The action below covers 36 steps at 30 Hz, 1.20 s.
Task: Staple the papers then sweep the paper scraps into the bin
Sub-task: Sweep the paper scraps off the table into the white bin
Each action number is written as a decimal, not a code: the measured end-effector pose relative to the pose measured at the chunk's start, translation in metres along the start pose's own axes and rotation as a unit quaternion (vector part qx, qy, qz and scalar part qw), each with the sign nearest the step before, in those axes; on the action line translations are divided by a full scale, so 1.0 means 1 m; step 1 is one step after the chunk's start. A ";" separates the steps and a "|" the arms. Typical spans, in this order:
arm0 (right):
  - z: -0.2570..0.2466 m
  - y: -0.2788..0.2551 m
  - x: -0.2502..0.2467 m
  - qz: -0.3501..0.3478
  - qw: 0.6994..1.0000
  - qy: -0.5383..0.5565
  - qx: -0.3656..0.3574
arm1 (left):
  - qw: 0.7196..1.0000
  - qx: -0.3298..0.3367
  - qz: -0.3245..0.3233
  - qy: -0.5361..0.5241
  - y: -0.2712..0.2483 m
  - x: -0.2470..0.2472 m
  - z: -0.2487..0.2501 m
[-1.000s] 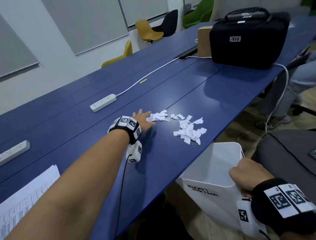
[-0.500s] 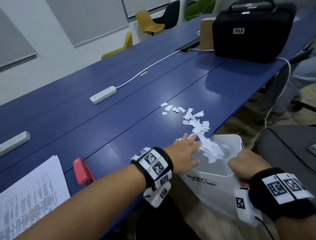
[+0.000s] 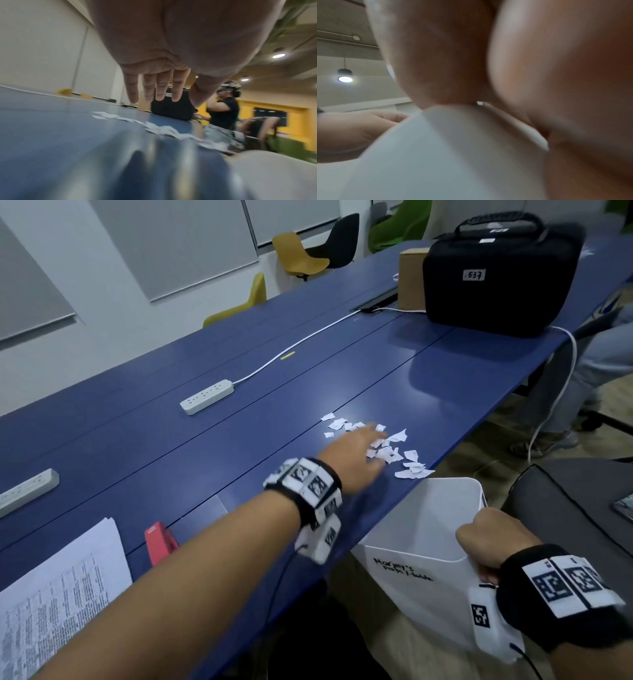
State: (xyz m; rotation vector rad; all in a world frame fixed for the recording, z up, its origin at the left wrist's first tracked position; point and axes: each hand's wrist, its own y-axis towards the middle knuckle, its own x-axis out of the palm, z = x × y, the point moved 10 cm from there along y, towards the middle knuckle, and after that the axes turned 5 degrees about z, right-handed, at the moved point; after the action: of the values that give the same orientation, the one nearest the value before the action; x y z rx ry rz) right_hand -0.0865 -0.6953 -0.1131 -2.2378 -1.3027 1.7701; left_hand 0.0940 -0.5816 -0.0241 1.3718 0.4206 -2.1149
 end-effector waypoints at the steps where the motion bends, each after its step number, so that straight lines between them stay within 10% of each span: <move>1: 0.000 0.000 0.000 -0.002 1.000 -0.004 0.000 | 0.999 -0.042 -0.003 0.023 0.013 -0.008 -0.022; 12: 0.016 0.016 -0.014 0.035 0.998 0.034 0.050 | 0.970 -0.179 -0.106 0.127 0.071 0.003 -0.115; 29: 0.021 0.026 -0.018 0.030 0.997 0.049 0.045 | 0.948 0.141 -0.268 0.099 -0.049 0.102 0.080; 36: 0.024 0.026 -0.018 0.031 0.997 0.053 0.053 | 0.994 0.074 -0.082 -0.015 0.006 0.042 0.063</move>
State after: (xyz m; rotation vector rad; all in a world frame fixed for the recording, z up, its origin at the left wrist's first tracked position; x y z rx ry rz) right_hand -0.0904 -0.7344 -0.1196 -2.3035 -1.1047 1.6691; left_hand 0.0393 -0.6333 -0.0356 1.4278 0.3814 -2.3383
